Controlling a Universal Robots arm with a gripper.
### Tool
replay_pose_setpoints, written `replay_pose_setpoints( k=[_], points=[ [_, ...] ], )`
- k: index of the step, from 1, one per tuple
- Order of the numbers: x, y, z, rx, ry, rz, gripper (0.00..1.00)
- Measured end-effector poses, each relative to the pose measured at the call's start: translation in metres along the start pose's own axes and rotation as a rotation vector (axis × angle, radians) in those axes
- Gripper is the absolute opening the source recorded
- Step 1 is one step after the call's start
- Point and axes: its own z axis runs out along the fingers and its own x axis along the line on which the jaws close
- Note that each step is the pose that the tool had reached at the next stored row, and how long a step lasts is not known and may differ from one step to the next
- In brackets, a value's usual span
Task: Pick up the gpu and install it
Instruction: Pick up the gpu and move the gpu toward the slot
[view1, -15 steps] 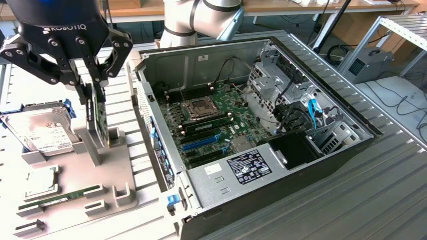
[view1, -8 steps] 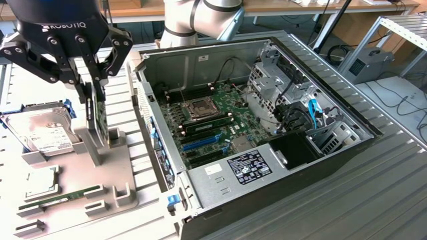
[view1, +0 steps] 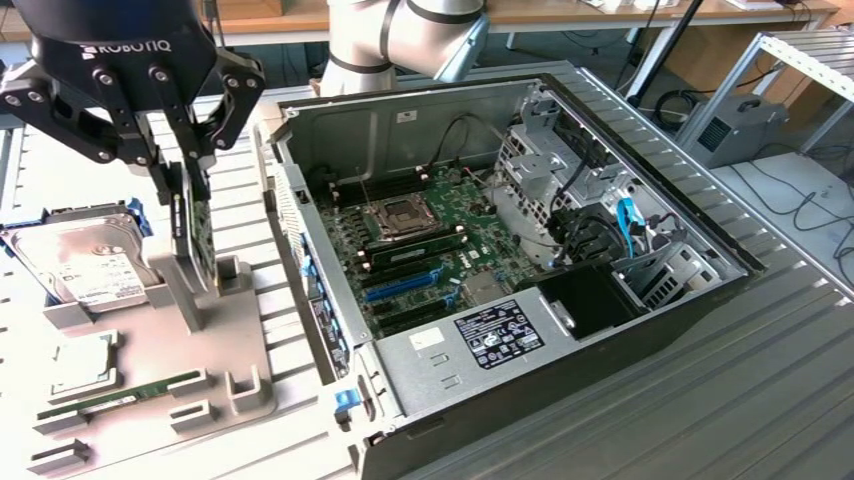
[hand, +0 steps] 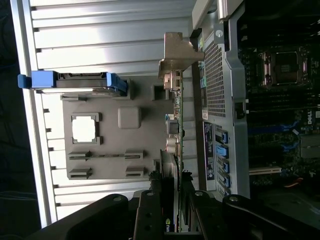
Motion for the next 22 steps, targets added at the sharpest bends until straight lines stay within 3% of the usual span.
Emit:
replay_pose_setpoints(
  k=[22],
  points=[
    [-0.0002, -0.0001, -0.0074, 0.0, 0.0, 0.0, 0.26]
  ],
)
